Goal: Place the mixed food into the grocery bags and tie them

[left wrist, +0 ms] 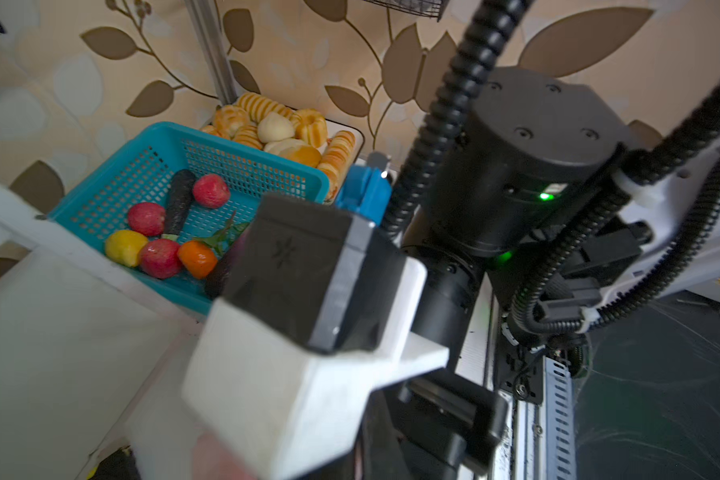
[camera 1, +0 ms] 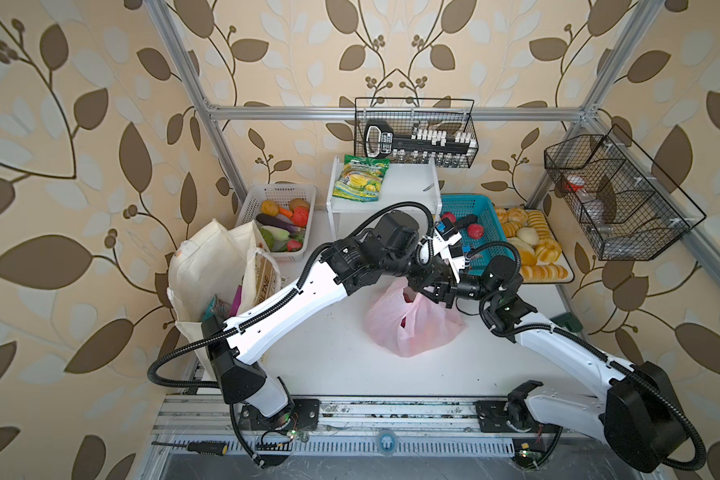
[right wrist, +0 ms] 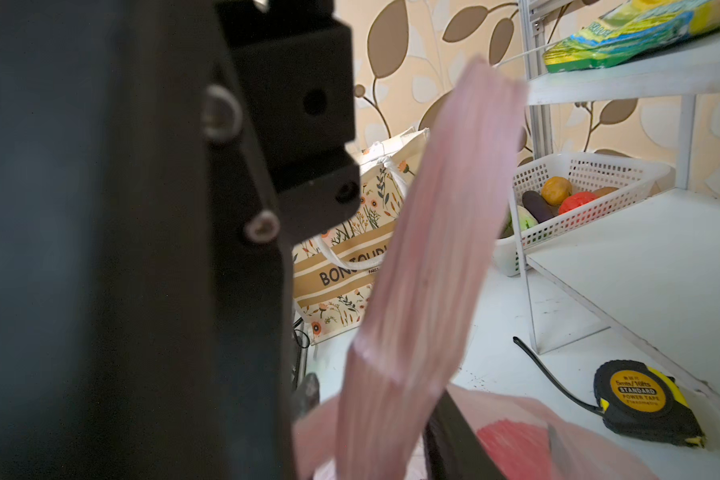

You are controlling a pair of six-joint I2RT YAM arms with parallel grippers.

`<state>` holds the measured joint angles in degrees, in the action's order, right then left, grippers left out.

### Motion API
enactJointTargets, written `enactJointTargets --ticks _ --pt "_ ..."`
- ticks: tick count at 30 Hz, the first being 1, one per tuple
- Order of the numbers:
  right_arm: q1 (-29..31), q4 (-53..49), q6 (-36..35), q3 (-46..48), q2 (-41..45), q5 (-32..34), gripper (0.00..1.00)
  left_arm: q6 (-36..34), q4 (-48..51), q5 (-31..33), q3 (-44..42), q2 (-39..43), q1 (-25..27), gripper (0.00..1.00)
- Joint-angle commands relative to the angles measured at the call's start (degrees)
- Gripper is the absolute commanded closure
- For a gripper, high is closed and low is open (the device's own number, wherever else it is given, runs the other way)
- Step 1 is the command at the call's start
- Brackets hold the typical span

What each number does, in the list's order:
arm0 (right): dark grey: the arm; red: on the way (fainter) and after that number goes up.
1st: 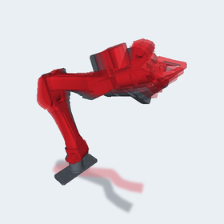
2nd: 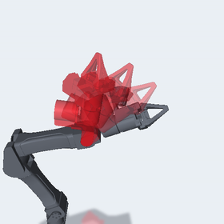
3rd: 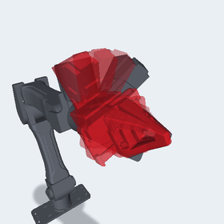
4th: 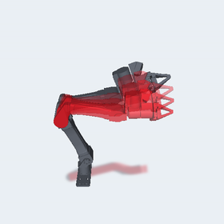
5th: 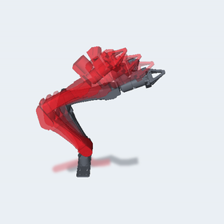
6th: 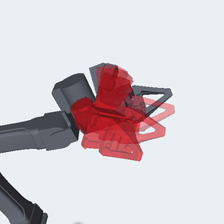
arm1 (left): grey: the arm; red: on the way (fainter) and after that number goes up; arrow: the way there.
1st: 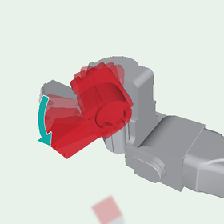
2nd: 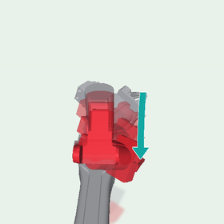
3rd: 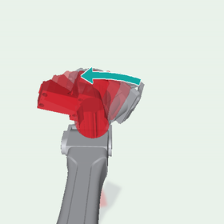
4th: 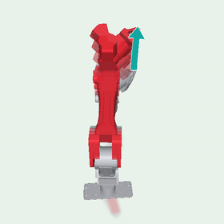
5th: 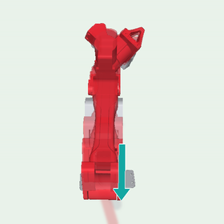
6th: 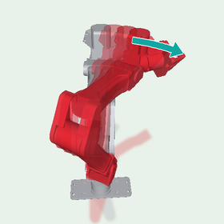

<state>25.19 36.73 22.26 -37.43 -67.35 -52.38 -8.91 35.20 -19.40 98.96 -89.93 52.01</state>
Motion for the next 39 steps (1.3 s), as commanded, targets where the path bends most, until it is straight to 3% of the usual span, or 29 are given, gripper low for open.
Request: enactJointTargets --ticks 1,3,7,11,15,16,18,19,24,28,29,34,39 --pt "-0.57 1.85 -0.73 1.12 0.15 -3.23 0.60 0.97 -0.93 -9.07 3.60 -0.57 -1.39 1.00" --pt "-0.96 1.94 -0.66 1.14 -0.26 -3.58 0.62 2.13 -1.07 -12.05 4.34 -1.24 -2.53 1.00" --pt "-1.74 5.03 2.15 1.87 -0.65 -3.63 0.77 3.12 -0.43 -15.02 5.46 -2.19 -3.75 1.00" --pt "-1.90 6.83 3.92 2.76 -0.16 -2.85 0.92 3.63 -0.48 -15.43 5.39 -2.27 -4.02 1.00" --pt "-2.05 7.08 5.37 3.77 0.38 -0.28 0.99 4.56 -2.46 -14.04 4.35 -1.22 -4.02 0.95" --pt "-2.10 7.18 5.94 3.90 0.55 0.29 1.00 4.91 -3.26 -13.29 3.66 -0.60 -4.02 0.91" --pt "-2.16 7.65 7.06 4.25 0.58 1.76 1.00 5.72 -4.61 -11.47 2.39 0.88 -4.02 0.50" --pt "-2.16 7.33 7.44 4.31 0.65 2.88 1.00 5.81 -5.06 -10.61 1.60 1.83 -4.02 0.40" --pt "-2.24 4.84 7.72 3.72 -0.31 5.58 1.00 8.50 -8.24 -3.30 -2.99 9.34 -4.02 0.20" --pt "-2.23 4.84 8.12 3.35 -0.28 5.42 1.00 12.12 -9.78 15.72 -8.66 14.96 -4.54 0.09" --pt "-2.21 4.31 7.82 3.21 -0.17 5.49 1.00 13.27 -8.75 17.60 -8.86 15.28 -5.56 0.08" --pt "-2.23 2.24 6.62 2.65 0.47 5.14 1.00 16.98 -3.18 6.09 -6.79 12.70 -12.08 0.05" --pt "-2.09 2.16 6.33 2.54 0.55 3.77 1.00 16.12 2.75 -1.80 -2.03 7.01 -13.86 0.08"
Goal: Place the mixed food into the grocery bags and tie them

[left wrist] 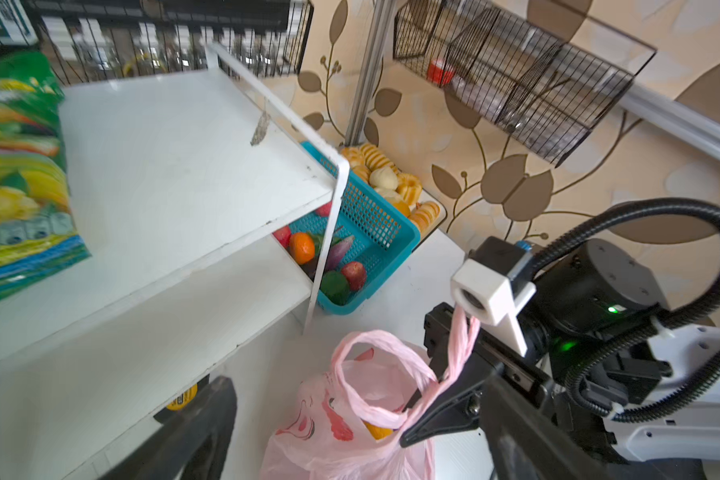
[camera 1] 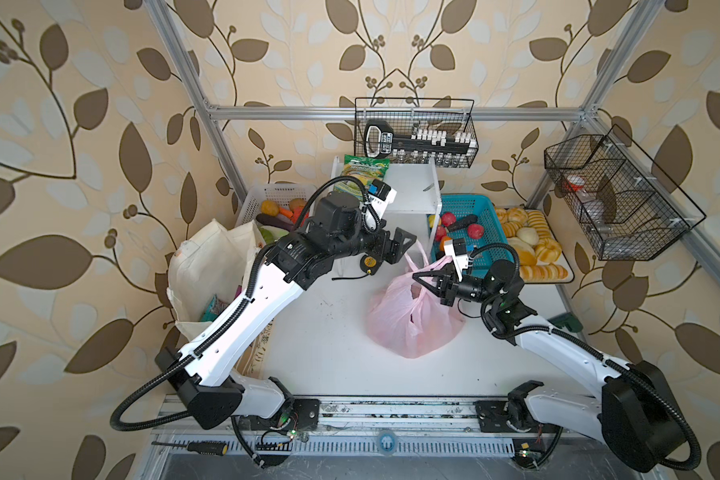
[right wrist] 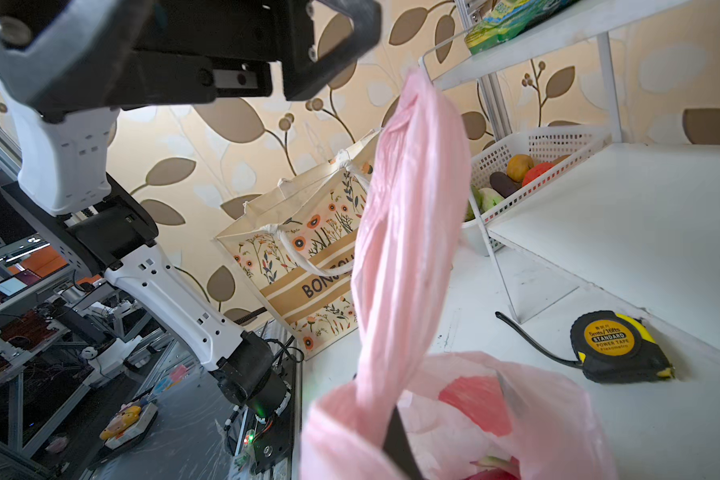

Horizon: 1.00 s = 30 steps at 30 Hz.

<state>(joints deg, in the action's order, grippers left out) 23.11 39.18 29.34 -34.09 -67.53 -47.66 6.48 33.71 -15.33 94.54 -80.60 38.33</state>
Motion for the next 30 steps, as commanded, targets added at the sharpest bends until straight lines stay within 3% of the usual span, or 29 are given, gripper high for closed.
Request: enactJointTargets --ticks 1,5,8,10,12,13,14,21,25,30 --pt "0.02 -0.42 -0.95 -0.74 0.81 -1.28 1.00 0.73 4.10 -6.07 2.57 -3.77 -0.27 0.08" --pt "0.15 -0.94 -1.59 -0.94 1.13 -2.26 1.00 1.43 1.76 -7.87 3.65 -5.60 -0.70 0.15" --pt "0.12 -1.63 -2.16 -1.16 1.32 -2.19 1.00 1.48 2.14 -7.58 4.79 -6.71 -1.12 0.31" --pt "0.11 -3.19 -2.41 -1.48 1.52 -1.11 1.00 1.54 2.12 -7.75 4.43 -6.69 -1.30 0.61" --pt "-0.07 -6.13 -2.53 -2.24 1.43 0.29 1.00 2.30 0.69 -7.55 3.00 -5.52 -1.32 0.80" --pt "-0.17 -7.14 -2.25 -2.58 1.22 0.98 1.00 2.95 -0.93 -7.28 1.43 -4.39 -1.32 0.95" --pt "-0.21 -8.05 -1.45 -2.82 1.12 1.96 1.00 3.79 -2.65 -6.86 -0.36 -3.16 -1.32 1.00" --pt "-1.32 -8.52 9.67 -3.05 -0.12 9.41 0.98 11.84 -10.14 -4.26 -12.45 4.36 -1.32 1.00" --pt "-3.36 -8.12 18.06 -2.28 -1.28 12.64 0.98 18.24 -14.54 -7.04 -17.44 6.09 -1.16 1.00" --pt "-4.34 -8.36 23.15 -2.52 -1.16 15.80 0.95 23.52 -17.43 -9.05 -21.63 6.81 0.82 1.00"
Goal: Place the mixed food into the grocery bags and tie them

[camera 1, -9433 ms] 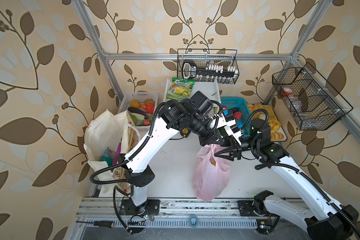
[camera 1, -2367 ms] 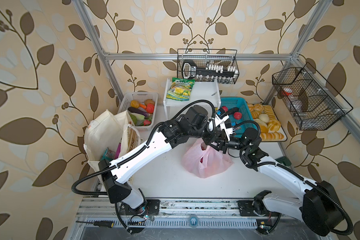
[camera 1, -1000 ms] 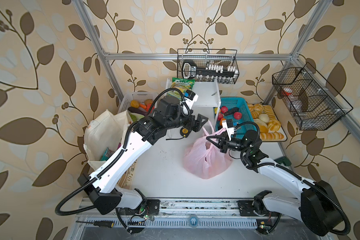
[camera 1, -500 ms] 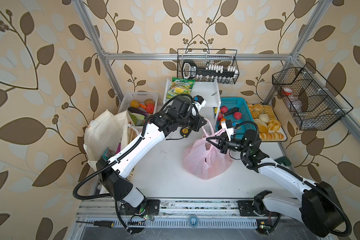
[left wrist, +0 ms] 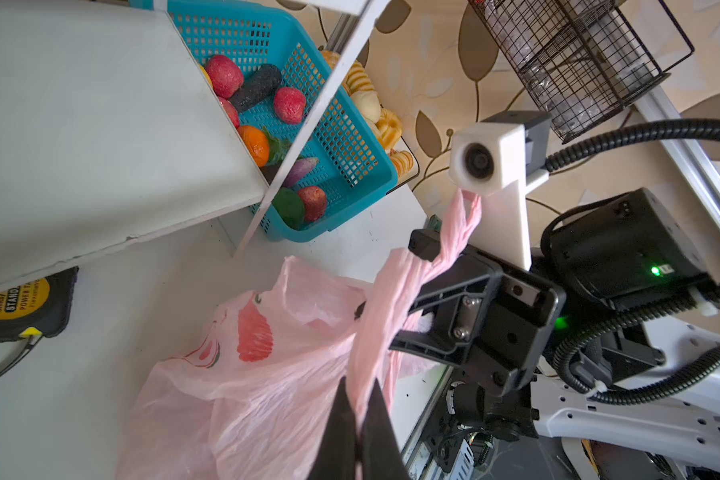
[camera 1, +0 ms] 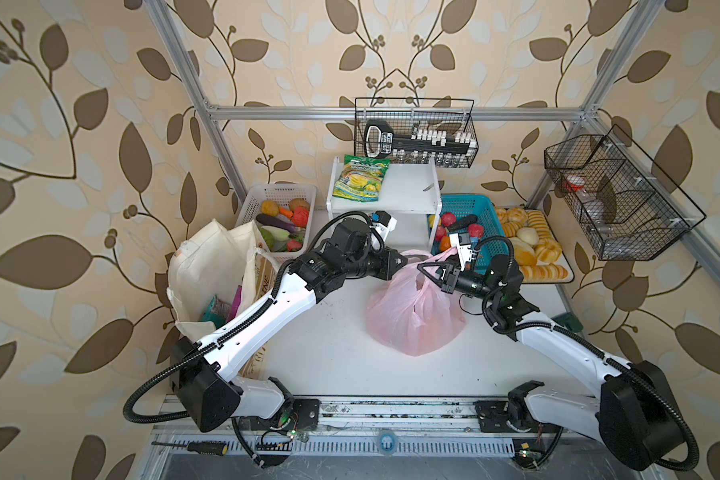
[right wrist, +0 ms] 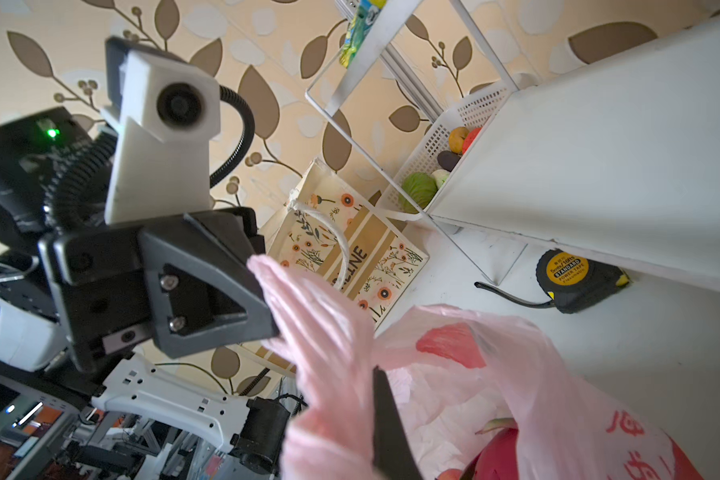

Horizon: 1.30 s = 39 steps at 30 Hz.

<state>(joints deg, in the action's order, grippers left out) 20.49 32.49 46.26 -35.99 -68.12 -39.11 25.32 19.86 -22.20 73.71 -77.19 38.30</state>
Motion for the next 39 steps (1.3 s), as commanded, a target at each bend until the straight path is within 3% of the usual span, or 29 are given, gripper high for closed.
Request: enactJointTargets --ticks 1,8,17,25,28,34,36,39 --pt "-1.72 -2.67 7.37 -0.74 -0.33 8.83 0.95 5.26 -3.82 -2.30 -1.56 3.36 1.67 1.00" --pt "-1.72 -6.47 9.87 -1.28 0.55 15.01 0.93 10.09 -6.99 -4.98 -5.96 1.51 7.79 1.00" --pt "-1.80 -16.42 2.89 -1.16 4.18 9.52 0.78 14.28 -10.94 -3.34 -9.74 0.83 8.69 1.00" --pt "-3.11 -19.32 -3.08 -1.80 4.30 -1.30 0.55 13.86 -10.39 -3.28 -9.06 -0.38 9.51 1.00" --pt "-4.64 -26.44 -8.44 -3.73 5.62 -3.20 0.49 13.70 -10.28 -2.24 -9.32 0.18 9.51 1.00" --pt "-7.17 -30.49 -18.40 -3.94 11.41 -6.24 0.40 13.92 -10.10 -2.33 -9.12 0.23 9.51 1.00" --pt "-7.22 -31.39 -25.36 -3.23 13.09 -7.48 0.36 13.76 -9.81 -2.53 -8.77 0.21 9.51 1.00" --pt "-7.30 -31.54 -41.25 -0.75 15.56 -10.16 0.28 13.21 -9.28 -3.45 -8.07 0.11 9.51 1.00"
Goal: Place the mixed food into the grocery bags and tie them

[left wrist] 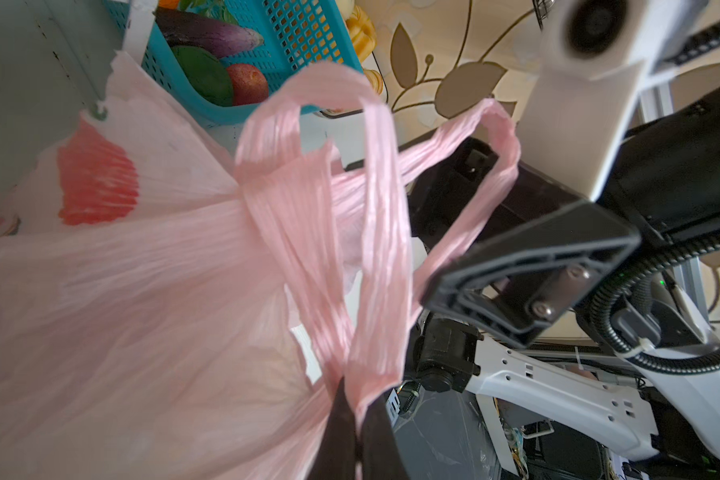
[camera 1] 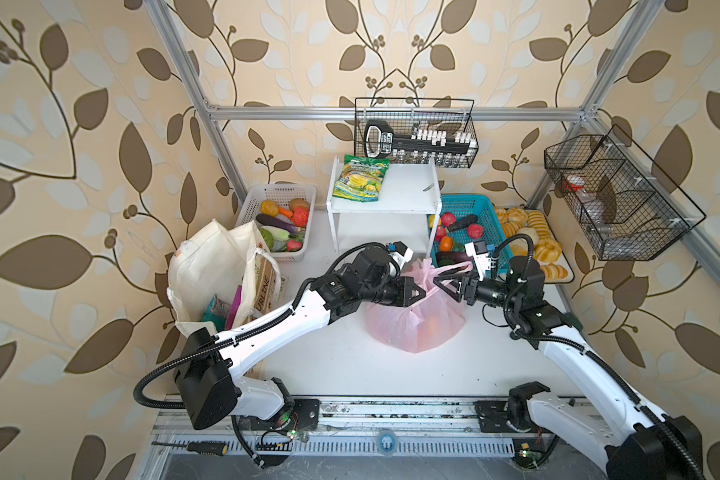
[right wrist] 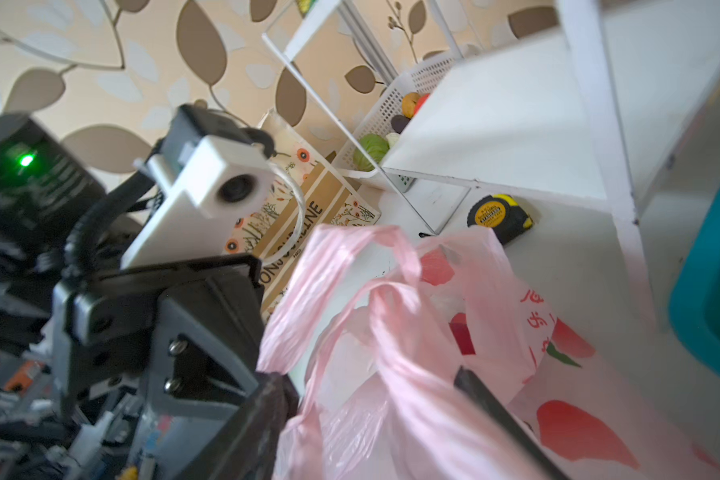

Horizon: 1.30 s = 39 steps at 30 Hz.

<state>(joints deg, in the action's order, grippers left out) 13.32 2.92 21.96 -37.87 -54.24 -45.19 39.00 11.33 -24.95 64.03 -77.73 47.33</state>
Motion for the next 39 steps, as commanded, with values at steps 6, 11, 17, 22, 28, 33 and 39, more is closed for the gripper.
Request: enactJointTargets --ticks 6,11,17,22,28,33,39 --pt "-0.65 -5.94 -51.14 1.96 2.56 -2.21 0.16 -1.86 1.09 -2.06 2.84 0.29 0.48 1.00" --pt "-4.45 -5.79 -58.70 -1.13 -3.38 -7.28 0.16 -2.31 1.36 -2.99 3.35 0.09 0.48 1.00" --pt "-6.51 -4.43 -64.39 -4.60 -11.52 -22.31 0.04 -3.12 2.18 -6.88 5.02 -1.42 0.48 1.00" --pt "-6.21 -13.27 -73.50 -10.55 -18.45 -29.99 0.06 -3.80 3.48 -8.14 6.51 -2.24 0.48 1.00" --pt "-4.74 -46.62 -103.87 -20.63 -24.37 -33.97 0.05 -3.86 4.27 -6.73 6.72 -2.25 0.48 1.00" --pt "-5.22 -85.30 -139.37 -31.59 -33.52 -40.21 0.00 -3.80 4.60 -6.48 6.94 -2.21 0.48 1.00" --pt "-5.40 -93.36 -141.25 -33.80 -36.61 -43.34 0.00 -3.80 4.69 -5.18 6.55 -1.30 0.48 1.00"
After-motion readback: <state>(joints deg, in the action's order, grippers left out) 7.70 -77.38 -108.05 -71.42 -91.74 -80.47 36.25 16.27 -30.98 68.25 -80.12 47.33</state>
